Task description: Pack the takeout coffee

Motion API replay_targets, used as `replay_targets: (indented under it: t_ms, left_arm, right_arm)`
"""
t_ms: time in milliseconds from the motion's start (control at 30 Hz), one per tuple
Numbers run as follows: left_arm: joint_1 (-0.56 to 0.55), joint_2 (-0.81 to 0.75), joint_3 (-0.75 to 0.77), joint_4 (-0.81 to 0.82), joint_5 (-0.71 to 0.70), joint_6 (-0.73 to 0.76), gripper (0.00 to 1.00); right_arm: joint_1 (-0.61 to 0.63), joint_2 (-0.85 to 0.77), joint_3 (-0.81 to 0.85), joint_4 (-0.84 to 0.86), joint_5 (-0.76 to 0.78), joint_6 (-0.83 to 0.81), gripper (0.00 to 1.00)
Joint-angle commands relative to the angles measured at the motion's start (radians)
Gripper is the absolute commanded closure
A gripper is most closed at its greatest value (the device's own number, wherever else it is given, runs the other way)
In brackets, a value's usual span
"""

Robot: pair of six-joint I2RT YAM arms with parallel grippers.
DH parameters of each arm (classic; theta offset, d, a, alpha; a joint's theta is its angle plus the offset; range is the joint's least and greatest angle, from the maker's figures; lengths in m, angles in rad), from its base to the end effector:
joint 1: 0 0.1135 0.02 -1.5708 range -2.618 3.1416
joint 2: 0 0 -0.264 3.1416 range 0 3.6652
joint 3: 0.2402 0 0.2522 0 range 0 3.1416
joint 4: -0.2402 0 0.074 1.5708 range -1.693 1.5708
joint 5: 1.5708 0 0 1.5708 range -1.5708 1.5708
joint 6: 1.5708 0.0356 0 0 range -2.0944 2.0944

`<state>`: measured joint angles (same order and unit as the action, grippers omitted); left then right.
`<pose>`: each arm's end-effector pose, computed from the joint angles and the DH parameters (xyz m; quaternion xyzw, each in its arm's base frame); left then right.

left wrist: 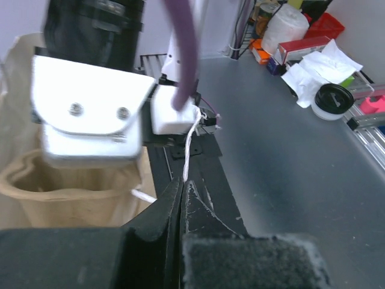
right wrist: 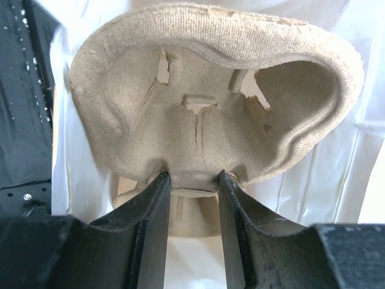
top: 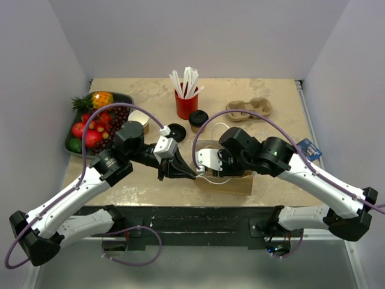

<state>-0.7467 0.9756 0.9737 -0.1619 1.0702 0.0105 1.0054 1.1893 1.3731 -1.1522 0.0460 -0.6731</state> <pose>0.1307 -0.1635 0.3768 0.5490 0.4876 -0.5631 0.3793 0.1159 0.1795 0.3720 -0.7059 0.6429 0.0274 0.2961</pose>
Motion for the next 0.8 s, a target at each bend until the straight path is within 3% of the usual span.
replay_targets:
  t_ms: [0, 433, 700, 733, 767]
  left_arm:
    - [-0.025, -0.054, -0.039, 0.058, 0.057, -0.034, 1.0]
    - [-0.089, -0.035, 0.083, 0.061, -0.012, -0.015, 1.0]
    - [-0.112, -0.038, 0.071, 0.042, -0.044, 0.065, 1.0]
    - [-0.112, -0.032, 0.075, 0.035, -0.044, 0.08, 0.98]
    - [-0.112, -0.031, 0.082, 0.013, -0.044, 0.086, 0.87]
  right_arm:
    - [-0.028, -0.02, 0.01, 0.025, 0.026, 0.036, 1.0]
    - [-0.064, 0.007, 0.024, -0.142, 0.022, -0.112, 1.0]
    - [-0.065, 0.052, 0.049, -0.208, 0.025, -0.094, 1.0]
    - [-0.064, 0.047, 0.052, -0.205, 0.022, -0.091, 1.0]
    - [-0.064, 0.046, 0.053, -0.199, 0.023, -0.082, 1.0]
